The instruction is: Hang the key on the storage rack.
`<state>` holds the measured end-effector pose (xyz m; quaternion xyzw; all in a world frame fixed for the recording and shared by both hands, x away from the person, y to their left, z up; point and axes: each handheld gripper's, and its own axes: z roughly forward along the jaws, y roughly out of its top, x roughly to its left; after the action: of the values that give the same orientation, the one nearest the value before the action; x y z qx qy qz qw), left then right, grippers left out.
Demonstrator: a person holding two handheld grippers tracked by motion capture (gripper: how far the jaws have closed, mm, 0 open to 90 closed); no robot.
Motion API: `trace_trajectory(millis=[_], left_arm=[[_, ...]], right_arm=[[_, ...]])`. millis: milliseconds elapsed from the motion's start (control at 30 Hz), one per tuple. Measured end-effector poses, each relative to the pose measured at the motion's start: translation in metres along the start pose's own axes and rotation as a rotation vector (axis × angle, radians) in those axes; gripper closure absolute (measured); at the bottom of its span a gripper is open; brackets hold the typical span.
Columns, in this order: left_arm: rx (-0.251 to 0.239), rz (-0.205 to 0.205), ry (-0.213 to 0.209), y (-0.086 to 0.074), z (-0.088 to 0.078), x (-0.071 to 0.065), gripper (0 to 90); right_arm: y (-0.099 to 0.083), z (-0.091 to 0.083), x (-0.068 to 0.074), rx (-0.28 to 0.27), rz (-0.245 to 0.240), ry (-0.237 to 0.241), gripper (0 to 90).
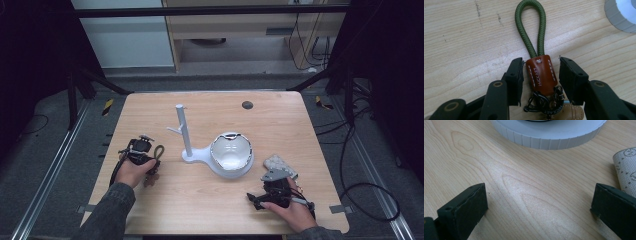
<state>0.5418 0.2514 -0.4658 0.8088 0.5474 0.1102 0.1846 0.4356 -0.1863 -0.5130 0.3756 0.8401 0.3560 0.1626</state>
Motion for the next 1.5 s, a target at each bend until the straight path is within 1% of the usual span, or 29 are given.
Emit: trace_trajectory(millis=[100, 167, 233, 500, 600, 733, 867, 967, 1033, 1167, 1267, 1433, 1500], left_arm=[[-0.004, 0.008, 0.006, 0.0, 0.001, 0.0, 56.0], [-0.008, 0.004, 0.003, 0.0, 0.001, -0.001, 57.0], [-0.004, 0.018, 0.004, 0.0, 0.001, -0.001, 58.3], [-0.002, 0.034, 0.014, 0.001, 0.003, -0.003, 60.2], [-0.005, 0.031, 0.016, 0.001, 0.004, -0.003, 60.6], [-0.004, 0.046, 0.021, 0.001, 0.005, -0.004, 61.9], [-0.005, 0.054, 0.019, 0.002, 0.005, -0.005, 63.7], [-0.005, 0.067, 0.02, 0.001, 0.005, -0.005, 65.6], [-0.004, 0.069, 0.013, 0.001, 0.004, -0.004, 65.6], [-0.016, 0.072, 0.005, 0.001, 0.002, -0.004, 65.7], [-0.023, 0.074, 0.006, 0.001, 0.0, -0.003, 65.8], [-0.062, 0.069, -0.001, -0.003, -0.008, -0.001, 65.8], [-0.08, 0.074, -0.004, -0.005, -0.013, 0.0, 65.8]], right_arm=[[0.0, 0.0, 0.0, 0.001, 0.0, -0.001, 0.5], [0.0, 0.0, 0.0, 0.001, 0.0, 0.001, 0.5], [0.0, 0.0, 0.0, 0.001, -0.001, 0.0, 0.5], [0.0, 0.0, 0.0, 0.001, -0.003, 0.001, 0.5], [0.0, 0.0, 0.0, 0.0, -0.003, 0.002, 0.5], [0.0, 0.0, 0.0, 0.0, -0.005, 0.003, 0.5], [0.0, 0.0, 0.0, -0.002, -0.005, 0.003, 0.5], [-0.001, -0.001, 0.0, 0.0, -0.007, 0.004, 0.5], [-0.001, -0.001, 0.0, 0.0, -0.006, 0.004, 0.5], [-0.001, -0.001, 0.0, 0.0, -0.006, 0.004, 0.5], [-0.001, -0.001, 0.0, 0.0, -0.006, 0.004, 0.5], [-0.001, -0.001, 0.0, 0.0, -0.007, 0.004, 0.5], [-0.001, -0.001, 0.0, 0.0, -0.006, 0.004, 0.5]])
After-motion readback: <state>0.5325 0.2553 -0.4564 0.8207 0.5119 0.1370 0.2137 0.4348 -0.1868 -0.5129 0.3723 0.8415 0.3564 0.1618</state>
